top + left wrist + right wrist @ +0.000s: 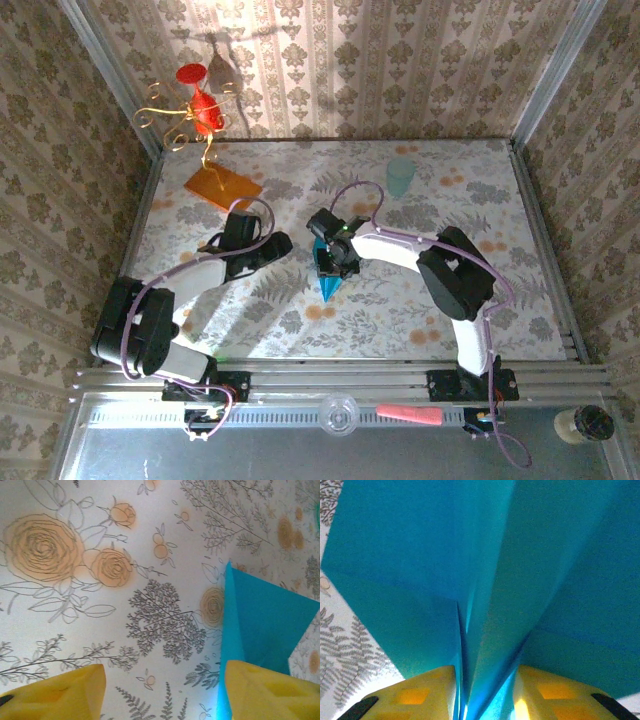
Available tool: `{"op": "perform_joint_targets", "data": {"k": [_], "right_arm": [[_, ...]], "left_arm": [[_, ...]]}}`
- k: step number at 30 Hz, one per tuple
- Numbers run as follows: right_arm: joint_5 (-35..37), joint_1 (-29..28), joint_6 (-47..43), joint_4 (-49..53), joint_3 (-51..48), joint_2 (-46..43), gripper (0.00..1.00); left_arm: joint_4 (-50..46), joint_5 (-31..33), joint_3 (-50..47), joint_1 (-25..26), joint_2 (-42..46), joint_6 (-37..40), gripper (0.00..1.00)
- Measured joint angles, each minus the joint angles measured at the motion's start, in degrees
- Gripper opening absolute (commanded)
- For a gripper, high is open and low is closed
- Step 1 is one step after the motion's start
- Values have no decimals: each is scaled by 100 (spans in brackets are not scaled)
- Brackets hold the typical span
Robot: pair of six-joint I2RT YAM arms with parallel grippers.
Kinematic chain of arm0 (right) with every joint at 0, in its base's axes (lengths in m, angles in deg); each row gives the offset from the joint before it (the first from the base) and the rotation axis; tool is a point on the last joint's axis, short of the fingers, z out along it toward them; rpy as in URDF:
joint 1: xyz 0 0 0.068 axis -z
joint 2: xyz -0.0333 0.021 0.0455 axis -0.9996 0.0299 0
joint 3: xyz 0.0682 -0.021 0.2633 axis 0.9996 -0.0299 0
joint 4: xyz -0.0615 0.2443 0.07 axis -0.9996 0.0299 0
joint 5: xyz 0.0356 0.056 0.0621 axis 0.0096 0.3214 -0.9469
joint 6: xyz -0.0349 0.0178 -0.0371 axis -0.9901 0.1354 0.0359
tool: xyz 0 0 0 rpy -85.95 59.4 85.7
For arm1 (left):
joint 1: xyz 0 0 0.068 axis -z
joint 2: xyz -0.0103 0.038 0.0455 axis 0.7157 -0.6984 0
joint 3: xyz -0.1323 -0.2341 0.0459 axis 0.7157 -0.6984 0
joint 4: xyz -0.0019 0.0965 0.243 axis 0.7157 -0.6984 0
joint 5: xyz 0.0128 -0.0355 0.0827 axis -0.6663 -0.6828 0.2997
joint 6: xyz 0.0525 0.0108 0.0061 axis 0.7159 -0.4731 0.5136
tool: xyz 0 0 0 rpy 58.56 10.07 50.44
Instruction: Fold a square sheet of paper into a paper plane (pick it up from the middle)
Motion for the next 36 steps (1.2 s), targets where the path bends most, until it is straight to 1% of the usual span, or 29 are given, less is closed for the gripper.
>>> {"op": "perform_joint_targets", "data": {"k": [4, 7, 14, 15, 20, 25, 31, 36], "right_arm": [[118, -35, 111, 79, 98, 133, 37], [175, -52, 155, 157, 151, 149, 37], [201, -70, 173, 192, 271, 249, 37], [203, -70, 170, 201, 271, 260, 37], [313, -74, 164, 225, 271, 267, 27], [431, -72, 149, 256, 273, 264, 20], [538, 11, 72, 376, 273, 225, 11], [592, 297, -225, 391, 306, 33, 9]], "left_arm": [[-50, 33, -94, -35, 9, 46, 69], [-63, 42, -105, -33, 9, 85, 73], [-66, 50, -105, -33, 9, 146, 79], [-68, 66, -105, -33, 11, 149, 79], [-155, 205, -116, -33, 87, 197, 90], [-369, 479, -181, -35, 424, 264, 99], [-625, 748, -212, -118, 802, 352, 100], [-817, 859, -219, -236, 951, 426, 100]]}}
